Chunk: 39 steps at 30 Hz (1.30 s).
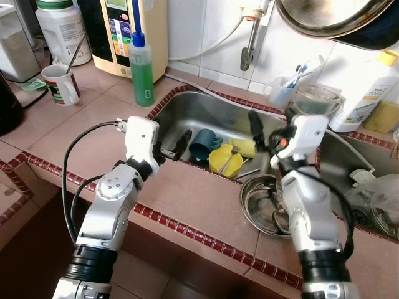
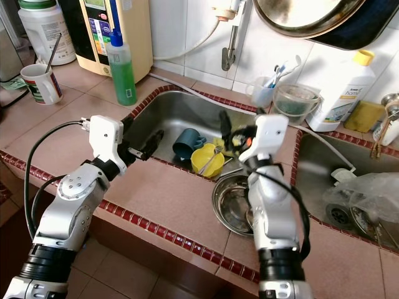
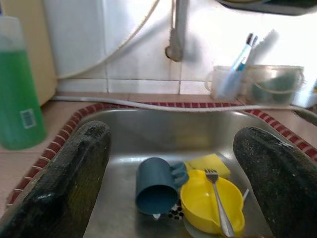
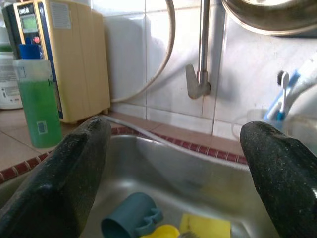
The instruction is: Kitchen organization
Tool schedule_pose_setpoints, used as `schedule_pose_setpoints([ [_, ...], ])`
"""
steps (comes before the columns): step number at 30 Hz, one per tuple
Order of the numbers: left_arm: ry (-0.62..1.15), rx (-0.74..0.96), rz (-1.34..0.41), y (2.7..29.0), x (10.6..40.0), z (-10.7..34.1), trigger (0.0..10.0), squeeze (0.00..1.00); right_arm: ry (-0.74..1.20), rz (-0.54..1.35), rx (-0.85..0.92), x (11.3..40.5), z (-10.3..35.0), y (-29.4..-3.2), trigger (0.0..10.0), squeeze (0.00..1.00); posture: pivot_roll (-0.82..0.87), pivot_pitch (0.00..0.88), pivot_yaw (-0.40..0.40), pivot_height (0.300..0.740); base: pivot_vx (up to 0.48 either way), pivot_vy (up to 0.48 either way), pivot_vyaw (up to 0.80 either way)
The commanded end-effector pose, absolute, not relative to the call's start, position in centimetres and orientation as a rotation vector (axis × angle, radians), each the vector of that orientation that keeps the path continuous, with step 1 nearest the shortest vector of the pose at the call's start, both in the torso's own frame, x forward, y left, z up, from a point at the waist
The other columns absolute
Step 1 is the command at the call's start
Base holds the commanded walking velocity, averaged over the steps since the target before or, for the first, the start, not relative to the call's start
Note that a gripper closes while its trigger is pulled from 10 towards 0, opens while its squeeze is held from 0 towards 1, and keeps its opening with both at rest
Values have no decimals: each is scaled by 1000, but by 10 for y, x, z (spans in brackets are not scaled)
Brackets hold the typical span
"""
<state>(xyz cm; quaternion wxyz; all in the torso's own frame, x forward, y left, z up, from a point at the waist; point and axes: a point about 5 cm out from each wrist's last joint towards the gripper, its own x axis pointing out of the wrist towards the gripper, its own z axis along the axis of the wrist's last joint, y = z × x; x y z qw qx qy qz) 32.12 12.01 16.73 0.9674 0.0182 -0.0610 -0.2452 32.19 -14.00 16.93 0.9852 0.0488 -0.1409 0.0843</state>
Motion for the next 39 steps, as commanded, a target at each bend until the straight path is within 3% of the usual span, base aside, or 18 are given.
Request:
schedule_pose_setpoints([
  [1,-110,62,-517,117,318,161,10000,0,-313,167,85,318,175,-139,10000,1000,48,0,-23,740,0,0,0],
  [4,-110,103,-559,114,312,155,10000,0,-285,166,79,314,170,-137,10000,1000,47,0,-26,740,0,0,0],
  [5,-106,111,-574,113,310,153,10000,0,-281,161,71,311,168,-137,10000,914,47,0,-27,740,0,0,0],
  [6,-103,116,-585,112,308,151,10000,0,-280,157,66,310,167,-137,10000,388,47,0,-27,740,0,0,0],
  [7,-100,121,-601,110,306,150,10000,0,-276,158,68,308,165,-137,10000,0,49,0,-30,740,0,0,0],
  [17,-83,97,-717,99,286,141,10000,0,-198,182,73,287,144,-131,10000,0,43,0,-26,740,0,0,0],
  [39,-97,14,-594,115,303,152,10000,0,-271,180,-14,297,168,-140,10000,0,44,0,-44,740,0,0,-69],
])
